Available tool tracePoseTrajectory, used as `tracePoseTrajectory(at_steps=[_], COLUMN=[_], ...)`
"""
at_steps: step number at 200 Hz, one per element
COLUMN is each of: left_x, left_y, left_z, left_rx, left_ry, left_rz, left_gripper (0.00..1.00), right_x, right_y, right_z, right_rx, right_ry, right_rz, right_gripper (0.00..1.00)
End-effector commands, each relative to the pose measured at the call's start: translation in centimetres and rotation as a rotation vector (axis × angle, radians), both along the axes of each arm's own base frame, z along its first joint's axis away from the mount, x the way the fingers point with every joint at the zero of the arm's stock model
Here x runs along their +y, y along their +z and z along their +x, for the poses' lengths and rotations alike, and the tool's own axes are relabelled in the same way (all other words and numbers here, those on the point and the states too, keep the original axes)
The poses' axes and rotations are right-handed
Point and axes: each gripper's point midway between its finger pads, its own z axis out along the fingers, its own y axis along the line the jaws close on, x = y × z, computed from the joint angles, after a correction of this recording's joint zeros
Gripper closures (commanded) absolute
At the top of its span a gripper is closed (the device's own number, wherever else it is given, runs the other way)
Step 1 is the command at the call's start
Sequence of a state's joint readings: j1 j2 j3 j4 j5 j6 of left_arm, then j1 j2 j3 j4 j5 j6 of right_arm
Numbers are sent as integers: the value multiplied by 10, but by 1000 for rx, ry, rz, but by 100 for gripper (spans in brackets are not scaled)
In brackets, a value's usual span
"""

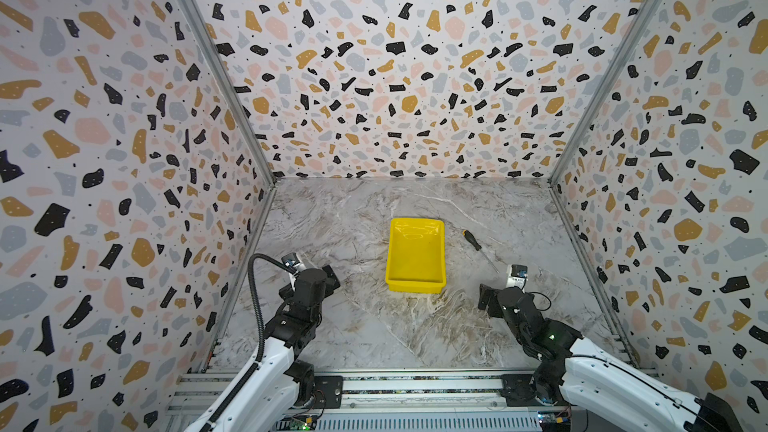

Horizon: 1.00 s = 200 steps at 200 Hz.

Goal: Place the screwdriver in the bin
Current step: 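Raise both arms and reach the right gripper toward the screwdriver handle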

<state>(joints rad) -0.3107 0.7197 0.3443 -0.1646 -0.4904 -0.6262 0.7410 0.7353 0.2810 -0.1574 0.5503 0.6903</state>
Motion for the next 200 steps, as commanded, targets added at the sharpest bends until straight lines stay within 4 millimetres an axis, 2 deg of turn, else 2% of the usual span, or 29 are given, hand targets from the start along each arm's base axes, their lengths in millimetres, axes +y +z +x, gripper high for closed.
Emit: tracePoseTrajectory(at_steps=[1,35,50,67,89,104,117,147,160,162,163,164,176,183,200], left_x=[7,7,12,22,21,17,14,12,8,7,7,7,2,0,0], left_y=[-4,-2,-9,-9,-10,-11,-9,-5,-4,-4,-4,-4,-6,-6,-9], left_z=[-2,-1,-5,-5,-4,-6,-7,-10,-10,-10,-10,-10,-8,-7,-6], left_rx=[11,0,14,15,31,41,11,-69,-75,-77,-77,-77,-74,-71,-55], left_ry=[44,49,84,135,131,103,87,70,45,41,40,38,8,1,0], left_rz=[8,7,7,45,46,33,4,-35,-42,-44,-45,-46,-53,-54,-47], left_gripper=[0,0,0,0,0,0,0,0,0,0,0,0,0,0,0], right_x=[-3,-8,-12,-8,-4,-7,-6,-18,-9,-8,-6,-6,5,10,15], right_y=[17,18,21,25,36,52,63,53,48,38,46,45,36,31,19], right_z=[10,8,7,7,15,35,62,124,145,146,150,150,165,173,187], right_rx=[-37,-29,-52,-79,-73,-62,-43,131,229,261,245,251,303,329,395], right_ry=[-51,-81,-91,-56,-9,-11,12,-21,39,45,51,55,109,128,147], right_rz=[-20,-24,-6,7,15,36,79,140,128,116,118,115,104,103,88], right_gripper=[1,1,1,1,1,1,1,2,4,4,4,5,14,23,38])
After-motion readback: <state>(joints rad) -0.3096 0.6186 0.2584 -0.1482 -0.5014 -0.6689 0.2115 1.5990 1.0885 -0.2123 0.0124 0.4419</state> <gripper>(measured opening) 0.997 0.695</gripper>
